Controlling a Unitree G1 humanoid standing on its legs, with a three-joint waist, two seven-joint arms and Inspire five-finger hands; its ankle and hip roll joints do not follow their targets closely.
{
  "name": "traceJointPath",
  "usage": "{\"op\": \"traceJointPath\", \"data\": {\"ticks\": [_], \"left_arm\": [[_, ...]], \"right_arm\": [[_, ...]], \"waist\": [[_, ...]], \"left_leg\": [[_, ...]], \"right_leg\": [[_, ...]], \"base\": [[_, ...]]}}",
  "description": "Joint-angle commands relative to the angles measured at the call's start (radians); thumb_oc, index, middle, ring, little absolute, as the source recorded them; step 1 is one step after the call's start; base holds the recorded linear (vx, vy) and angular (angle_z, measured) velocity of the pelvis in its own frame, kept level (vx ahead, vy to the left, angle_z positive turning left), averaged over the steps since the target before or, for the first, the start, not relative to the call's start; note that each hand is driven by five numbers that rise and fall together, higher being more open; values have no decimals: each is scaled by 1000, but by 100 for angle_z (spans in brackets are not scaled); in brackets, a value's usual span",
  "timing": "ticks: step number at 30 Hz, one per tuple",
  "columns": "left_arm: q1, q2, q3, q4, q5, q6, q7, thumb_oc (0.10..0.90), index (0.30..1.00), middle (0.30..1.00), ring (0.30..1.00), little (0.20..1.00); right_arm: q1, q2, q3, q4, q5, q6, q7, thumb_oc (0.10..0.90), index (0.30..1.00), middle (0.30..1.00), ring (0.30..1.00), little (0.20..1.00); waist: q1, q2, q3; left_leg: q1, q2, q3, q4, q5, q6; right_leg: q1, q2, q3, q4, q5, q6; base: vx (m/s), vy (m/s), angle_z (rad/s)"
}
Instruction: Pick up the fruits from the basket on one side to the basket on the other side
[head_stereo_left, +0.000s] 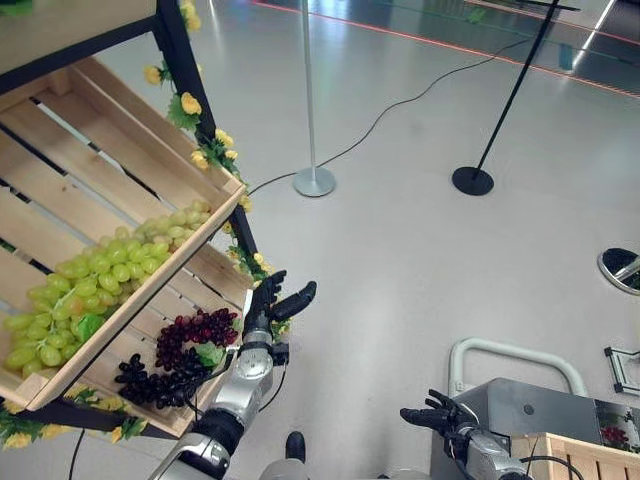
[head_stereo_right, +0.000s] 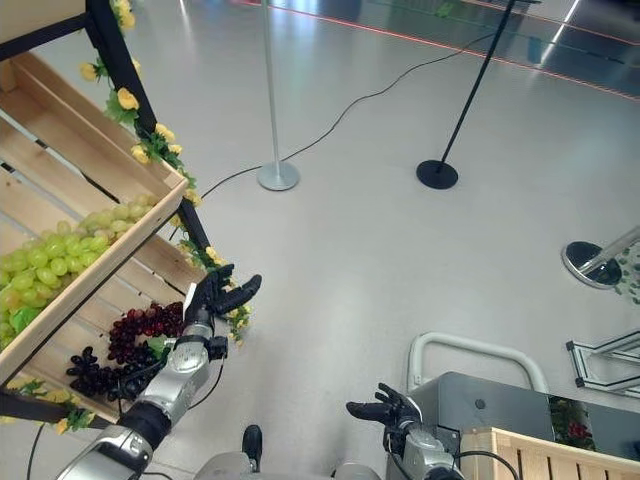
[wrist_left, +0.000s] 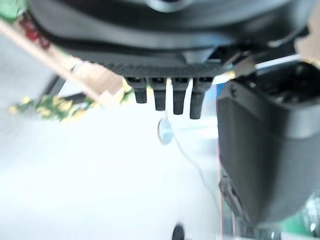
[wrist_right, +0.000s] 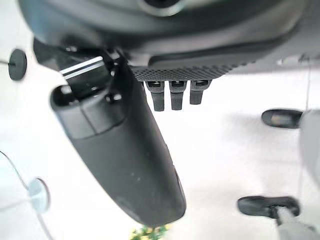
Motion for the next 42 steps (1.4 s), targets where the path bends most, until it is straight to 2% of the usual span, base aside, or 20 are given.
{"op": "traceJointPath", "data": {"ticks": [1, 7, 12, 13, 14, 15, 17, 20, 22, 24, 26, 28, 29, 30, 31, 33, 34, 35, 37, 42], "left_arm": [[-54, -33, -21, -23, 4, -87, -49, 800, 900, 900, 900, 900], [-9, -19, -39, -49, 34, -149, -57, 800, 900, 900, 900, 900], [-13, 11, -51, -112, 42, -173, -86, 800, 900, 900, 900, 900], [-11, 13, -56, -122, 47, -172, -88, 800, 900, 900, 900, 900], [-2, 14, -65, -148, 61, -179, -96, 800, 900, 900, 900, 900], [5, 10, -69, -165, 64, -184, -93, 800, 900, 900, 900, 900], [10, 5, -69, -173, 61, -194, -84, 800, 900, 900, 900, 900], [24, 7, -67, -194, 29, -228, -30, 800, 900, 900, 900, 900], [17, 34, -63, -228, 16, -219, -40, 800, 900, 900, 900, 900], [1, 43, -59, -216, 17, -199, -73, 800, 900, 900, 900, 900], [-17, 51, -63, -197, 12, -206, -110, 800, 900, 900, 900, 900], [-6, 65, -65, -199, 18, -211, -78, 800, 900, 900, 900, 900], [4, 71, -57, -207, 18, -204, -77, 800, 900, 900, 900, 900], [33, 82, -30, -237, 10, -183, -36, 800, 900, 900, 900, 900], [40, 84, -23, -242, 10, -180, -33, 800, 900, 900, 900, 900], [76, 94, 27, -269, 12, -161, -38, 800, 900, 900, 900, 900], [74, 100, 30, -261, 5, -166, -39, 800, 900, 900, 900, 900], [72, 103, 29, -255, 3, -166, -40, 800, 900, 900, 900, 900], [59, 88, 21, -238, -29, -165, -21, 800, 900, 900, 900, 900], [45, 59, 23, -253, -10, -147, -21, 800, 900, 900, 900, 900]], "right_arm": [[-21, -22, -60, -110, 88, -153, -8, 800, 900, 900, 900, 900], [-7, -22, -82, -223, 105, -215, -61, 800, 900, 900, 900, 900], [12, -33, -109, -318, 126, -283, -149, 800, 900, 900, 900, 900], [15, -33, -115, -330, 118, -292, -168, 800, 900, 900, 900, 900], [24, -38, -125, -365, 111, -308, -210, 800, 900, 900, 900, 900], [30, -48, -131, -389, 94, -325, -243, 800, 900, 900, 900, 900], [26, -62, -133, -396, 72, -345, -265, 800, 900, 900, 900, 900], [-49, -107, -102, -401, 18, -403, -341, 800, 900, 900, 900, 900], [-92, -127, -76, -429, -25, -447, -434, 800, 900, 900, 900, 900], [-103, -145, -86, -465, -35, -468, -475, 800, 900, 900, 900, 900], [-90, -142, -105, -503, -58, -496, -535, 800, 900, 900, 900, 900], [-84, -132, -124, -515, -88, -524, -491, 800, 900, 900, 900, 900], [-84, -132, -130, -525, -88, -523, -485, 800, 900, 900, 900, 900], [-90, -124, -132, -532, -100, -504, -433, 800, 900, 900, 900, 900], [-93, -123, -131, -530, -100, -501, -424, 800, 900, 900, 900, 900], [-121, -125, -116, -515, -84, -505, -417, 800, 900, 900, 900, 900], [-133, -122, -108, -497, -82, -526, -419, 800, 900, 900, 900, 900], [-137, -120, -104, -487, -88, -538, -429, 800, 900, 900, 900, 900], [-170, -123, -84, -500, -100, -536, -467, 800, 900, 900, 900, 900], [-190, -150, -113, -594, -156, -510, -513, 800, 900, 900, 900, 900]], "waist": [[-6, 16, -19], [-42, 18, -21], [-89, 14, -19], [-97, 8, -18], [-108, -11, -5], [-108, -22, 12], [-105, -26, 29], [-52, 2, 62], [-23, 18, 70], [-29, 22, 72], [-48, 22, 73], [-54, 31, 78], [-48, 36, 80], [-14, 45, 82], [-6, 48, 80], [51, 65, 63], [74, 54, 47], [84, 46, 38], [86, 35, 31], [77, 29, 26]], "left_leg": [[84, 21, -5, -25, -92, -28], [97, 28, 35, -21, -102, -27], [100, 40, 53, 31, -134, -21], [93, 39, 57, 72, -149, -20], [40, 50, 60, 267, -167, -25], [-30, 52, 26, 423, -146, -27], [-86, 34, -12, 500, -130, -19], [-78, -83, -237, 303, -145, 16], [-73, -104, -335, 145, -112, 14], [-73, -122, -317, 148, -134, 25], [-69, -120, -283, 129, -138, 31], [-30, -114, -250, 74, -132, 35], [-17, -102, -212, 65, -132, 33], [4, -78, -126, 55, -129, 28], [5, -72, -108, 53, -127, 28], [16, -30, 8, 36, -119, 32], [1, -21, 46, 50, -122, 28], [-9, -21, 60, 57, -125, 24], [-32, -4, 63, 58, -103, 5], [-21, 23, 72, 33, -87, -15]], "right_leg": [[-58, -38, 55, -153, 249, 23], [-66, -24, 86, -168, 252, 19], [-74, 16, 170, -155, 230, -4], [-78, 21, 189, -149, 228, -12], [-81, 29, 216, -136, 231, -35], [-84, 37, 232, -127, 241, -51], [-87, 42, 260, -117, 250, -62], [-99, 76, 415, -83, 250, -41], [-126, 88, 461, -75, 249, -27], [-145, 63, 472, -81, 257, -8], [-168, 34, 454, -90, 276, 15], [-209, -3, 382, -79, 299, 49], [-222, -22, 316, -60, 296, 55], [-236, -81, 152, 35, 302, 62], [-236, -92, 121, 52, 302, 61], [-201, -133, -24, 129, 254, 38], [-145, -129, -87, 35, 222, 31], [-124, -128, -112, -13, 225, 33], [-106, -97, -70, -89, 237, 36], [-74, -86, -74, -151, 248, 27]], "base": [[-18, -47, -5], [-8, -59, -27], [4, -85, -18], [15, -111, -8], [19, -143, -21], [24, -120, -34], [46, 56, -50], [104, 286, -120], [-5, 245, -163], [-77, 241, -185], [-73, 252, -139], [-19, 214, -88], [-19, 162, -105], [-25, 152, -118], [-41, 142, -187], [-64, 7, -202], [-61, -125, -141], [-42, -170, -107], [5, -118, -71], [23, -53, -34]]}}
